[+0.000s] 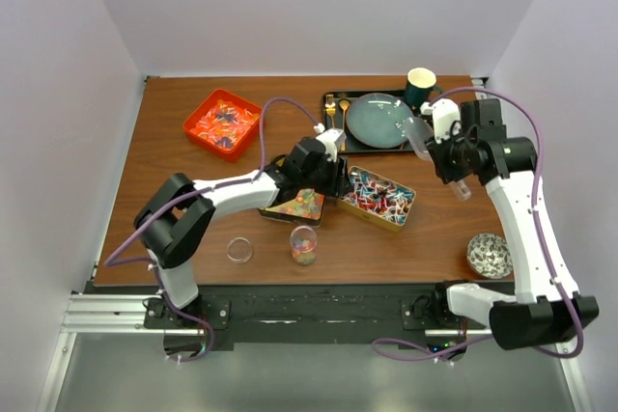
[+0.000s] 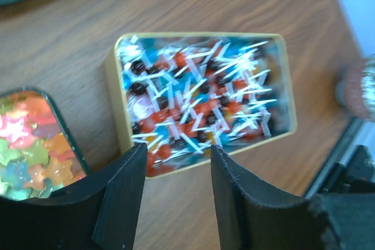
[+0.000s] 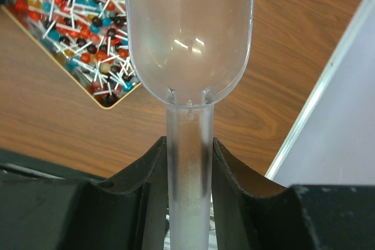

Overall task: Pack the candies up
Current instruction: Move the storage box to the center of the board, then adjust the spatula.

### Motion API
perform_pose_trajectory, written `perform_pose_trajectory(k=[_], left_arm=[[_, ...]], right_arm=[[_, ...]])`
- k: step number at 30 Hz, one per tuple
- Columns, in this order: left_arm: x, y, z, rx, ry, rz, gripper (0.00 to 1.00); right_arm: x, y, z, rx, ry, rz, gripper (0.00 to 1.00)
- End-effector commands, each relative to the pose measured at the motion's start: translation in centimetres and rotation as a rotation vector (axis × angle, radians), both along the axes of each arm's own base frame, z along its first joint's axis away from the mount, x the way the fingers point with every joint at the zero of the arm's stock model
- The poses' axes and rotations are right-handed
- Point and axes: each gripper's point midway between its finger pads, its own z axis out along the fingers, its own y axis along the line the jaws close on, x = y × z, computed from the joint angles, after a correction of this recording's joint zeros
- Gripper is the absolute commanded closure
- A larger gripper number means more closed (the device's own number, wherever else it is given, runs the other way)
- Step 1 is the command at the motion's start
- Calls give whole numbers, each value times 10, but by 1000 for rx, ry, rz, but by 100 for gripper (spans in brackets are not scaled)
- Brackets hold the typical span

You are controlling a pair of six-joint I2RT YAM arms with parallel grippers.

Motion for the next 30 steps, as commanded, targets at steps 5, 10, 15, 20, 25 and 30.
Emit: perform_pose_trajectory(k=[5,10,15,20,25,30], left_arm=[[12,10,133,-299,-312,-194,100],[1,26,163,-567,-244,-263,100],[-3,22,181,-648,-284,-349,100],[5,16,177,-646,-273,-348,100],[15,13,152,-592,-230,-320,100],[16,15,133,-565,-195,-302,100]], right_arm=[[-5,23,-17,-11,115,338,100],[2,37,-20,-38,136,457,100],[7,73,-24,-117,131,609,100],[14,101,-18,-148,111,691,100],[28,123,12,-101,33,705,100],[18,141,44,5,-39,765,100]])
